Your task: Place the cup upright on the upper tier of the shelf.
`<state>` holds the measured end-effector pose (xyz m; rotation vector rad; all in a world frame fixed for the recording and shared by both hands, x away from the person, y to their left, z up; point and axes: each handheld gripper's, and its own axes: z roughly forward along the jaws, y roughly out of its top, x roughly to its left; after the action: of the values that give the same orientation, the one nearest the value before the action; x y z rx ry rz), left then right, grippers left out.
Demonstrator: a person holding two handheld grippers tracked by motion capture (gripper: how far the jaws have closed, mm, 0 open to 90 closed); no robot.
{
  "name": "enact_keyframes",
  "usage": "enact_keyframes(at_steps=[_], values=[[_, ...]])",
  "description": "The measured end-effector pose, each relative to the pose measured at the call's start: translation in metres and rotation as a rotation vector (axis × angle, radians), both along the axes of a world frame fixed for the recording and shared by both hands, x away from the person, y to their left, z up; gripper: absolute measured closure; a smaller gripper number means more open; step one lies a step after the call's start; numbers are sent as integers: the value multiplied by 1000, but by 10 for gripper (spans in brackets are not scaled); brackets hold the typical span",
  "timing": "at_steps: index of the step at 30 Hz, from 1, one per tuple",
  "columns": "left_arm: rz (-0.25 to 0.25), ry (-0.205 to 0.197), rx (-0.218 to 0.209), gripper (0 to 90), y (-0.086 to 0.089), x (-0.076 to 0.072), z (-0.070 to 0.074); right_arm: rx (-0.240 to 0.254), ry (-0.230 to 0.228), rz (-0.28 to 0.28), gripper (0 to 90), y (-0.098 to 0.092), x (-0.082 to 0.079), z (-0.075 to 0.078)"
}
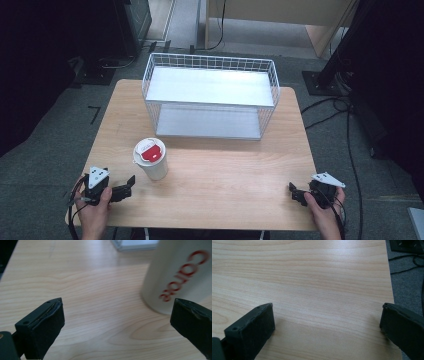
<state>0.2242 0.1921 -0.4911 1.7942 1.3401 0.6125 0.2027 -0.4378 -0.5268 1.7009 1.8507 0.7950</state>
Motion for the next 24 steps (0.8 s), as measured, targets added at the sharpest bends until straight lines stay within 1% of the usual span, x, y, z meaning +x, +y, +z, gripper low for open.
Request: enact_keyframes(at_steps=[3, 4, 7, 9, 13, 14, 15, 19, 20, 22, 24], values=[[-25, -30, -36, 0, -4, -4, 5, 0, 0, 0, 0, 0, 0, 0], [-32, -34, -49, 0, -5, -4, 6, 1, 1, -1, 0, 0, 0, 0], [-73, -38, -97, 0, -8, -4, 7, 1, 0, 0, 0, 0, 0, 0], [-101, -47, -110, 0, -13, -4, 8, 2, 1, 1, 0, 0, 0, 0], [-157, -103, -113, 0, -27, -6, 10, 2, 0, 1, 0, 0, 1, 0], [-167, -112, -140, 0, -34, -6, 11, 2, 2, 0, 0, 0, 1, 0], [-167, -112, -140, 0, -34, -6, 11, 2, 2, 0, 0, 0, 1, 0], [-189, -110, -161, 0, -45, 0, 9, 2, 2, 0, 0, 0, 1, 0], [-208, -129, -187, 0, -47, 1, 8, 2, 0, 2, 0, 0, 1, 0], [-205, -144, -207, 0, -51, 3, 7, 2, 2, 0, 0, 0, 1, 0], [-208, -132, -211, 0, -55, 8, 6, 2, 1, 0, 0, 0, 1, 0]])
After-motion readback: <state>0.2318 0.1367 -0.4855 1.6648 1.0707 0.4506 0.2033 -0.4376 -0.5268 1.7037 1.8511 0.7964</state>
